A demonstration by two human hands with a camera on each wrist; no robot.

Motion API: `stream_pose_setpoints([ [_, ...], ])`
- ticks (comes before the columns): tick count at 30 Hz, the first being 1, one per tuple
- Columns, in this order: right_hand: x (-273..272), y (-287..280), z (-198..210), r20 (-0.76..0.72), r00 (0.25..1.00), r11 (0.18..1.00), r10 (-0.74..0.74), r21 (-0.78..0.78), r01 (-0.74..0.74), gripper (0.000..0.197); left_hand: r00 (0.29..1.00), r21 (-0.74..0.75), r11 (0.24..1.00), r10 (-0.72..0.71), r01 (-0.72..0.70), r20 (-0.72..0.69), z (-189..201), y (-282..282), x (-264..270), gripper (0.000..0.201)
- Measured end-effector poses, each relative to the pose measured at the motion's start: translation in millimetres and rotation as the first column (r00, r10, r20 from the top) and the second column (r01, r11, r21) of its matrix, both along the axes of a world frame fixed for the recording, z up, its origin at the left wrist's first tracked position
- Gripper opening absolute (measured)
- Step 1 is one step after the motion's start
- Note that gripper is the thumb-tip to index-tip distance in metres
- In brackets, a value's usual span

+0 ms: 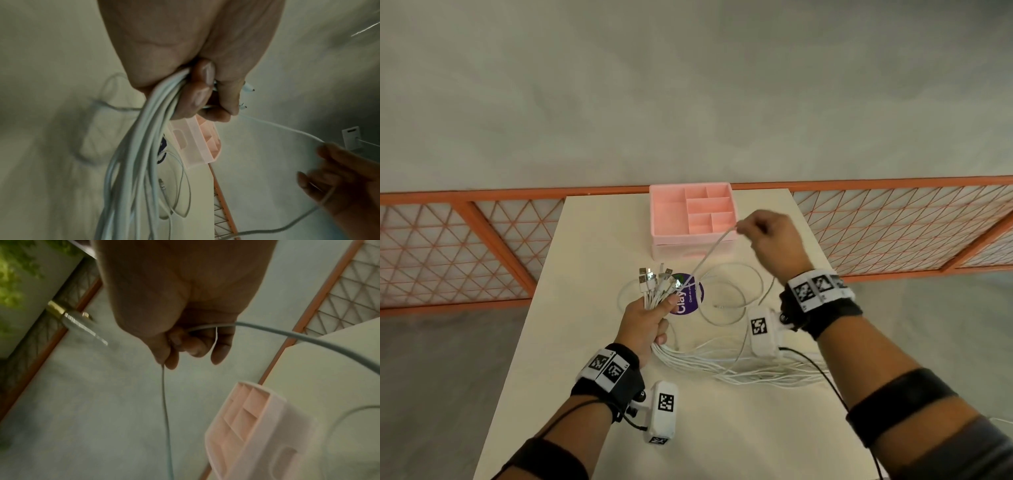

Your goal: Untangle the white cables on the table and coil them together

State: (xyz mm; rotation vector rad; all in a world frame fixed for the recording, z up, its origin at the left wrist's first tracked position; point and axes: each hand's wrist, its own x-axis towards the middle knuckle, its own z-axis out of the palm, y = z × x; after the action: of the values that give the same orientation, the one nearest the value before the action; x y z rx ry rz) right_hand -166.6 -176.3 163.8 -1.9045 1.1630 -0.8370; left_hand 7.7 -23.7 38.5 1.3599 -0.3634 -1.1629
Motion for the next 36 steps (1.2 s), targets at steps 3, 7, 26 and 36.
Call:
stream_pose_setpoints([
  [3, -19, -20, 16, 0.156, 0.967, 0.979, -0.201, -0.002, 0.204, 0.018, 1.0, 0.0, 1.0, -0.012, 0.012, 0.008, -3, 1, 1, 0.006],
  [7, -39, -32, 16, 0.226, 0.917, 0.942, -0.327, -0.002, 0.337, 0.018, 0.995, -0.034, 0.997, -0.07, 0.073, 0.069, 1, -5, -2, 0.017],
  [26, 22, 37, -53, -0.445, 0.735, 0.859, 0.512, 0.237, -0.454, 0.024, 0.993, -0.042, 0.996, -0.077, 0.081, 0.086, 14, -10, -7, 0.007],
  [36, -28, -31, 4, -0.004, 0.992, 0.991, -0.127, 0.029, 0.127, 0.021, 1.0, 0.025, 1.0, 0.001, 0.0, -0.024, 2, 7, 5, 0.017],
])
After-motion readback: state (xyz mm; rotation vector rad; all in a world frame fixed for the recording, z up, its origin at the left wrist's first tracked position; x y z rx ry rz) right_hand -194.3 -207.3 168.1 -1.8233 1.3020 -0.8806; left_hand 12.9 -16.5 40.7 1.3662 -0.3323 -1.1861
